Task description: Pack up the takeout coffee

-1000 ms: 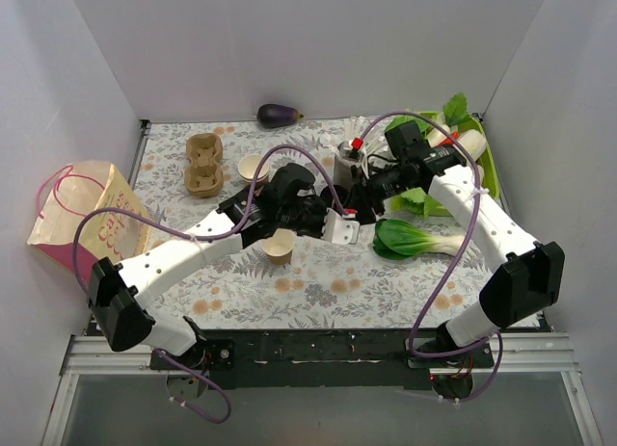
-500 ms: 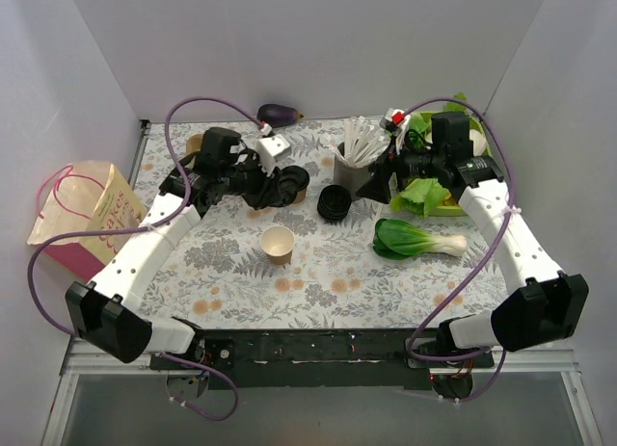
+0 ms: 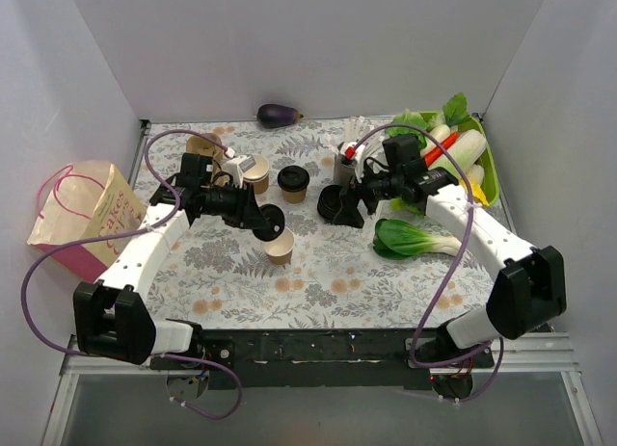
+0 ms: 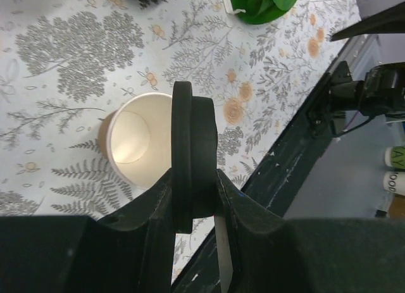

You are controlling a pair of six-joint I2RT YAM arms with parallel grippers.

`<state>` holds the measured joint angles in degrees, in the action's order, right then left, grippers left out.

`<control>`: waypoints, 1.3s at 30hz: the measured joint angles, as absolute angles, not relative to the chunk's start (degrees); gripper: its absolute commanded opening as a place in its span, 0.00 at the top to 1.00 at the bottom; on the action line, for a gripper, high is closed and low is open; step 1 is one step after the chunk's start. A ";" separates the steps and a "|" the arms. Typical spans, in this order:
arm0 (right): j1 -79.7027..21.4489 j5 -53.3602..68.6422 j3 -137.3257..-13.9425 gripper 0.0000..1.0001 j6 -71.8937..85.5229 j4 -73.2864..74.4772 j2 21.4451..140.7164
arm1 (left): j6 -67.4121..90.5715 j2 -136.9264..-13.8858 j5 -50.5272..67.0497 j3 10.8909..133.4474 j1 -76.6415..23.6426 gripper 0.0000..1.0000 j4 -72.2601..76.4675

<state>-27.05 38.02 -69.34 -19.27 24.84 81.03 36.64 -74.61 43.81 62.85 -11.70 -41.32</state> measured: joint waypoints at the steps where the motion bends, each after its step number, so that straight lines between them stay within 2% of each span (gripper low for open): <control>1: -27.33 38.02 -69.60 0.02 -19.86 25.36 82.24 | 37.26 -74.74 44.60 62.02 -11.73 0.86 -41.08; 14: -31.22 35.97 -72.69 0.02 -16.01 25.74 91.24 | 41.06 -80.75 48.71 60.36 -9.17 0.85 -37.91; 19: -34.41 38.11 -72.69 0.02 -10.72 23.79 94.56 | 41.41 -82.72 48.88 60.36 -8.58 0.84 -37.65; 29: -34.48 41.32 -74.94 0.02 -1.78 19.09 102.04 | 41.39 -82.94 47.48 59.59 -8.58 0.80 -37.47; 32: -34.48 41.65 -75.79 0.02 -0.30 18.37 103.13 | 41.39 -82.94 47.07 58.46 -8.58 0.78 -37.45; 39: -34.94 42.63 -76.51 0.02 1.34 16.93 104.25 | 41.43 -82.94 46.39 57.34 -8.58 0.63 -37.30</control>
